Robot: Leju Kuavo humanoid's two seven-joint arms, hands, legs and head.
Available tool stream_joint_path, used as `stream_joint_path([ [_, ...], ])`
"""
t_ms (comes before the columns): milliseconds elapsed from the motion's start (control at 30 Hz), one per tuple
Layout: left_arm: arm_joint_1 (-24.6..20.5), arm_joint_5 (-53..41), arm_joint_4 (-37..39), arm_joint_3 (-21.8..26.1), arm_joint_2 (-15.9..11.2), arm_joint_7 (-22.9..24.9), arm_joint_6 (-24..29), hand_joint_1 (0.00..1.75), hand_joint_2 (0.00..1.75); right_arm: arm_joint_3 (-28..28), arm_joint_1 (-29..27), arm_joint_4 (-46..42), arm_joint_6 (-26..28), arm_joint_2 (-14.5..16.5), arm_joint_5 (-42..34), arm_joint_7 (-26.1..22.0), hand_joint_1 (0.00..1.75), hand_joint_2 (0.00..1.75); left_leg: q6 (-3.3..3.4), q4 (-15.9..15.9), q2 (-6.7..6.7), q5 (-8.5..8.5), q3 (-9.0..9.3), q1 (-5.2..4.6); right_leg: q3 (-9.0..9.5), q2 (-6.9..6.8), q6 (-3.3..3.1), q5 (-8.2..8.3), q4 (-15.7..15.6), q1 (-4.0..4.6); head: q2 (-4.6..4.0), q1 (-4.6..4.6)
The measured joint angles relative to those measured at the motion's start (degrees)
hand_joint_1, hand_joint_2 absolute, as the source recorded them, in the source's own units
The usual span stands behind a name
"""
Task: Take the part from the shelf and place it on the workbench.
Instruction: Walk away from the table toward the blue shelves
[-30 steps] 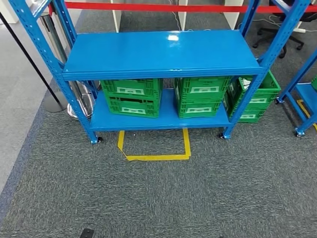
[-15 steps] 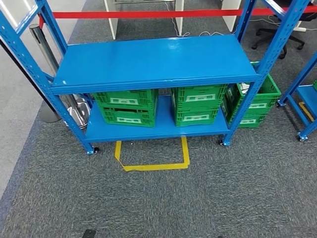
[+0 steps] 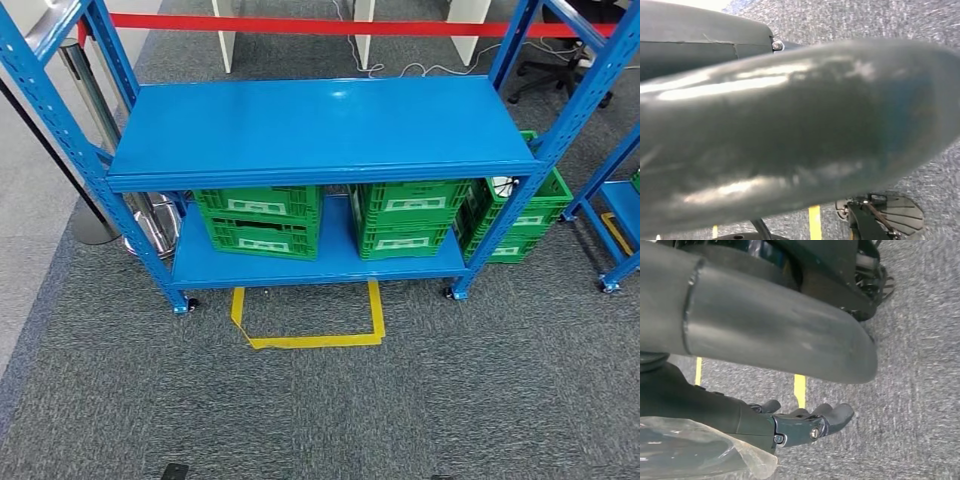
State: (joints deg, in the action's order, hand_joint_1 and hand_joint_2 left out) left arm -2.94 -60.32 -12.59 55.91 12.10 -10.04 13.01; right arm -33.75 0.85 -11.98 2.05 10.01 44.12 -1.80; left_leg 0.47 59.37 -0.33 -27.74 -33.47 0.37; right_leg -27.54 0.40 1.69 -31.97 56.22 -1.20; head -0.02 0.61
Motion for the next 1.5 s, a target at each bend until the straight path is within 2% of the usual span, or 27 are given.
stream_joint_path([
  [100,-0.04,-0.26,0.00,0.00,-0.03,-0.35,-0.10,0.00,0.00,0.49,-0.02,0.00,-0.26,-0.04,0.90,0.27,0.00,0.00,0.59,0.14,-0.01,-0.40,0.18,-0.26,0.17,-0.06,1.15,-0.03,-0.41,-0.24,0.00,0.02],
  [200,-0.03,-0.70,0.00,0.00,-0.07,-0.35,-0.07,0.00,0.00,0.94,-0.02,0.04,-0.40,-0.04,1.59,0.35,0.00,0.00,1.17,-0.22,-0.02,-0.41,0.45,-0.42,0.39,-0.07,1.78,-0.09,-0.67,-0.53,0.00,0.05],
  [267,-0.03,-0.90,0.00,0.00,-0.08,-0.25,-0.05,0.00,0.00,1.18,0.02,0.07,-0.50,-0.05,1.80,0.50,0.00,0.00,1.78,-1.14,0.07,-0.14,1.17,-0.23,-0.13,-0.10,1.89,-1.19,0.89,-0.52,0.00,-0.01],
  [300,-0.04,-0.93,0.00,0.00,-0.07,-0.21,-0.05,0.00,0.00,1.30,0.04,0.07,-0.54,-0.07,1.83,0.57,0.00,0.00,2.06,-1.54,0.13,-0.05,1.53,-0.13,-1.38,-0.10,1.80,-2.49,3.44,-0.47,0.00,-0.05],
  [367,-0.08,-0.98,0.00,0.00,-0.05,-0.21,-0.11,0.00,0.00,1.49,-0.01,0.07,-0.64,-0.11,1.85,0.75,0.00,0.00,2.40,-1.70,0.21,-0.20,1.78,-0.30,-6.03,-0.10,1.50,-5.66,11.47,-0.39,0.00,-0.06],
  [400,-0.07,-0.99,0.00,0.00,-0.05,-0.21,-0.16,0.00,0.00,1.53,-0.10,0.08,-0.72,-0.14,1.87,0.89,0.00,0.00,2.46,-1.69,0.20,-0.36,1.88,-0.41,-8.43,-0.10,1.42,-6.42,15.00,-0.38,0.00,-0.05],
  [433,-0.03,-1.02,0.00,0.00,-0.05,-0.21,-0.27,0.00,0.00,1.55,-0.20,0.10,-0.80,-0.17,1.91,1.04,0.00,0.00,2.44,-1.68,0.17,-0.57,2.08,-0.50,-10.05,-0.10,1.33,-6.07,16.76,-0.38,0.00,-0.04],
  [467,0.01,-1.04,0.00,0.00,-0.07,-0.21,-0.39,0.00,0.00,1.55,-0.26,0.12,-0.87,-0.20,1.94,1.16,0.00,0.00,2.35,-1.67,0.12,-0.83,2.37,-0.54,-10.58,-0.11,1.26,-4.56,16.32,-0.39,0.00,-0.04],
  [533,0.08,-1.15,0.00,0.00,-0.09,-0.21,-0.67,0.00,0.00,1.56,-0.27,0.15,-1.02,-0.30,2.03,1.32,0.00,0.00,1.92,-1.54,0.05,-1.57,3.16,-0.53,-8.89,-0.22,1.05,0.43,10.25,-0.42,0.00,-0.06],
  [600,0.01,-1.26,0.00,0.00,-0.11,-0.23,-0.88,0.00,0.00,1.58,-0.13,0.24,-1.29,-0.38,2.10,1.51,0.00,0.00,1.14,-1.11,0.03,-2.51,3.59,-0.73,-6.38,-0.35,0.76,2.99,4.45,-0.28,0.01,-0.02],
  [633,-0.02,-1.29,0.00,0.00,-0.13,-0.24,-0.94,0.00,0.00,1.58,-0.09,0.28,-1.48,-0.40,2.10,1.68,0.00,0.00,0.76,-0.99,0.04,-2.85,3.64,-0.79,-5.68,-0.37,0.52,3.05,3.20,-0.15,0.01,0.08],
  [767,-0.15,-1.44,0.00,0.00,-0.14,-0.25,-0.97,0.00,0.00,1.55,-0.33,0.33,-2.18,-0.42,1.97,2.43,0.00,0.00,-0.43,0.00,0.11,-3.94,3.70,-0.48,-4.73,-0.24,-0.79,2.29,2.77,-0.06,0.01,0.52],
  [833,-0.20,-1.56,0.00,0.00,-0.15,-0.25,-0.95,0.00,0.00,1.53,-0.29,0.33,-2.38,-0.42,1.91,2.64,0.00,0.00,-1.05,5.36,0.14,-6.22,1.10,-0.32,-4.02,-0.36,-1.44,1.82,2.63,-0.17,0.01,0.85],
  [900,-0.15,-1.72,0.00,0.00,-0.14,-0.25,-0.94,0.00,0.00,1.53,-0.22,0.34,-2.50,-0.42,1.87,2.80,0.00,0.00,-1.41,13.33,0.14,-8.64,-3.57,-0.16,-3.24,-0.40,-1.77,1.07,2.63,-0.12,0.00,1.06],
  [933,-0.05,-1.79,0.00,0.00,-0.13,-0.25,-0.94,0.00,0.00,1.53,-0.25,0.34,-2.55,-0.42,1.86,2.85,0.00,0.00,-1.45,15.76,0.14,-8.63,-5.36,-0.11,-2.73,-0.35,-1.77,0.63,2.63,-0.10,0.00,1.09],
  [967,0.03,-1.85,0.00,0.00,-0.13,-0.25,-0.94,0.00,0.00,1.53,-0.31,0.34,-2.56,-0.42,1.86,2.88,0.00,0.00,-1.40,16.05,0.14,-7.38,-6.19,-0.09,-2.13,-0.26,-1.70,0.16,2.63,-0.10,0.00,1.11],
  [1033,0.10,-1.90,0.00,0.00,-0.15,-0.25,-0.93,0.00,0.00,1.53,-0.40,0.35,-2.58,-0.41,1.84,2.92,0.00,0.00,-1.07,10.69,0.14,-2.09,-5.10,-0.10,-0.69,-0.10,-1.49,-0.88,2.59,-0.13,0.00,1.19],
  [1067,0.09,-1.91,0.00,0.00,-0.15,-0.25,-0.92,0.00,0.00,1.53,-0.38,0.36,-2.60,-0.42,1.83,2.94,0.00,0.00,-0.88,7.42,0.13,-0.04,-4.01,-0.22,-0.19,-0.08,-1.28,-1.41,2.52,-0.07,0.00,1.20],
  [1100,0.06,-1.91,0.00,-0.01,-0.15,-0.25,-0.84,0.00,0.00,1.53,-0.30,0.37,-2.61,-0.42,1.82,2.97,0.00,0.00,-0.63,4.38,0.14,1.00,-2.79,-0.38,0.15,-0.03,-1.00,-1.86,2.40,-0.03,0.01,1.28],
  [1133,-0.02,-1.92,0.00,-0.01,-0.15,-0.25,-0.73,0.00,0.00,1.53,-0.20,0.38,-2.62,-0.42,1.82,3.02,0.00,0.00,-0.38,2.50,0.16,1.08,-1.95,-0.54,0.33,-0.04,-0.69,-2.18,2.13,0.02,0.01,1.32],
  [1200,-0.07,-1.91,0.00,-0.01,-0.13,-0.34,-0.32,0.00,0.00,1.52,-0.07,0.39,-2.64,-0.42,1.82,3.19,0.00,0.00,0.22,0.80,0.14,0.01,-0.96,-0.67,1.15,-0.11,0.09,-2.12,1.60,0.08,0.01,1.45],
  [1267,0.10,-1.88,0.00,0.03,-0.13,-0.43,0.05,0.00,0.00,1.51,-0.07,0.39,-2.67,-0.42,1.81,3.31,0.00,0.00,0.79,-0.30,0.07,-0.12,0.17,-0.44,1.53,-0.27,0.57,-2.10,2.13,0.06,0.01,1.38],
  [1333,0.12,-1.87,0.00,0.10,-0.13,-0.43,0.19,0.00,0.00,1.50,0.04,0.39,-2.69,-0.42,1.80,3.33,0.00,0.00,1.32,-1.10,0.09,-0.29,1.48,-0.28,-1.47,-0.30,0.71,-3.18,7.21,0.10,0.01,1.21],
  [1400,-0.04,-1.90,0.00,0.18,-0.09,-0.43,0.19,0.00,0.00,1.51,0.10,0.39,-2.78,-0.42,1.76,3.38,0.00,0.00,1.78,-1.30,0.11,-0.86,2.14,-0.38,-6.83,-0.29,0.91,-5.62,14.73,0.16,0.01,1.12],
  [1433,-0.04,-1.90,0.00,0.23,-0.08,-0.43,0.19,0.00,0.00,1.50,0.00,0.39,-2.84,-0.42,1.72,3.44,0.00,0.00,1.91,-1.30,0.05,-1.28,2.58,-0.45,-9.10,-0.30,0.99,-6.72,16.91,0.16,0.01,1.13],
  [1467,0.00,-1.90,0.00,0.28,-0.08,-0.43,0.19,0.00,0.00,1.48,-0.12,0.39,-2.91,-0.42,1.69,3.51,0.00,0.00,1.96,-1.30,-0.01,-1.77,3.18,-0.52,-10.54,-0.30,0.99,-6.95,17.34,0.16,0.01,1.11],
  [1500,0.06,-1.89,0.00,0.33,-0.09,-0.43,0.20,0.00,0.00,1.45,-0.23,0.39,-2.98,-0.42,1.67,3.57,0.00,0.00,1.95,-1.31,-0.07,-2.32,3.93,-0.59,-11.08,-0.30,0.88,-5.92,15.98,0.17,0.02,1.12],
])
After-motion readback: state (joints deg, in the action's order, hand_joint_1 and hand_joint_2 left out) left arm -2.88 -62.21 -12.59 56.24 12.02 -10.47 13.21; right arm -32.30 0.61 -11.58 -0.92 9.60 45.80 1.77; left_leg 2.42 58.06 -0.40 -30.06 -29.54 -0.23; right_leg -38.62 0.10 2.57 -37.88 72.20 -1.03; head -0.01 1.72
